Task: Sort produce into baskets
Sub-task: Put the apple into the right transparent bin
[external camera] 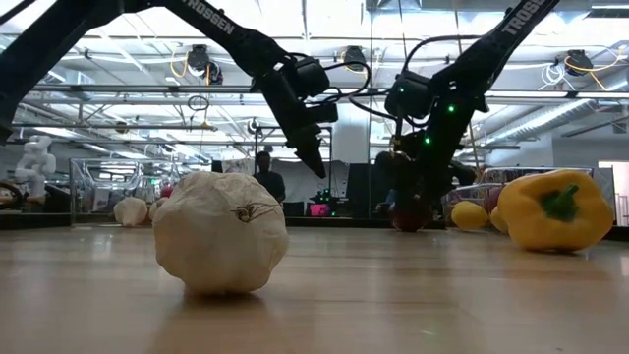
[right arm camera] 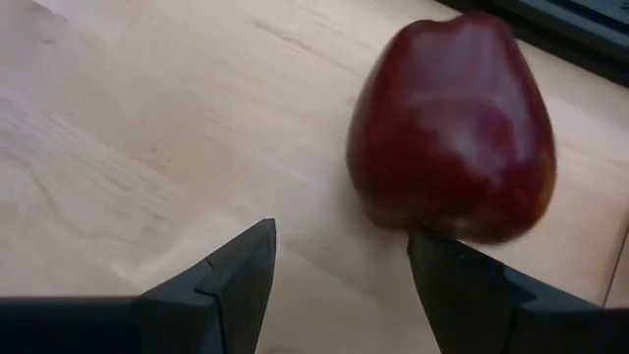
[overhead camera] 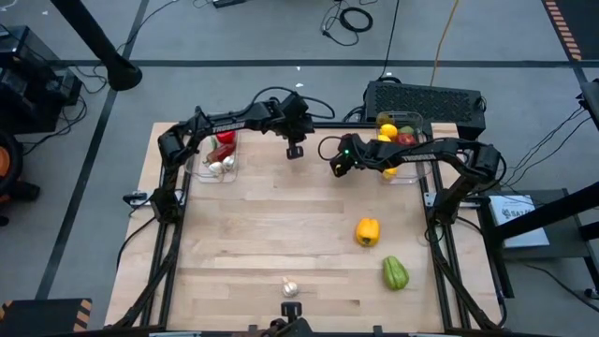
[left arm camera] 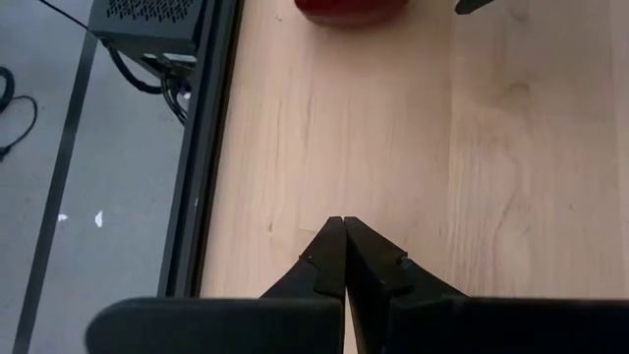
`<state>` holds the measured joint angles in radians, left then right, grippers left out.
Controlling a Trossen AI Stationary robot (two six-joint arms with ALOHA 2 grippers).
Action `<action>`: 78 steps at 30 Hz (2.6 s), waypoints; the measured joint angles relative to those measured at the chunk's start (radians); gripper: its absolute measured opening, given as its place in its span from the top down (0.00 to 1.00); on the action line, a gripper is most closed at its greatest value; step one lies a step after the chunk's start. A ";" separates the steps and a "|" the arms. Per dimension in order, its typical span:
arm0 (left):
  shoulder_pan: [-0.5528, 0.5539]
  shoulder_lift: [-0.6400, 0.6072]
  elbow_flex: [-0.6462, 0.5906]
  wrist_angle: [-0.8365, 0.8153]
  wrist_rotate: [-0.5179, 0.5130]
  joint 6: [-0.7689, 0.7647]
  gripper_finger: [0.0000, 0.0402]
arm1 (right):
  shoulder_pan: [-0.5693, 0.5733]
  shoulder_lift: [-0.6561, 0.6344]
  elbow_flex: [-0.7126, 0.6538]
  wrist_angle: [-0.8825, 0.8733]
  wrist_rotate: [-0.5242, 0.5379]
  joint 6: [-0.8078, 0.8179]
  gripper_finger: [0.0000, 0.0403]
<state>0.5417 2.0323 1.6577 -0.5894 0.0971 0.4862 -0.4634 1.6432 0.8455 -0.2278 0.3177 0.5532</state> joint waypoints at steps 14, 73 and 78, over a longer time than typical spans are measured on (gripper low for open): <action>0.004 0.000 0.000 -0.002 0.000 0.000 1.00 | -0.007 0.000 -0.001 -0.007 -0.013 -0.048 0.44; 0.015 0.000 0.000 0.010 0.005 0.033 1.00 | -0.051 0.037 0.035 -0.032 0.025 -0.094 0.62; 0.022 0.000 0.000 0.069 0.004 0.072 1.00 | -0.051 0.037 0.035 -0.036 0.025 -0.125 0.66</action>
<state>0.5633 2.0323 1.6577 -0.5209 0.1016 0.5578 -0.5141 1.6798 0.8806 -0.2638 0.3431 0.4286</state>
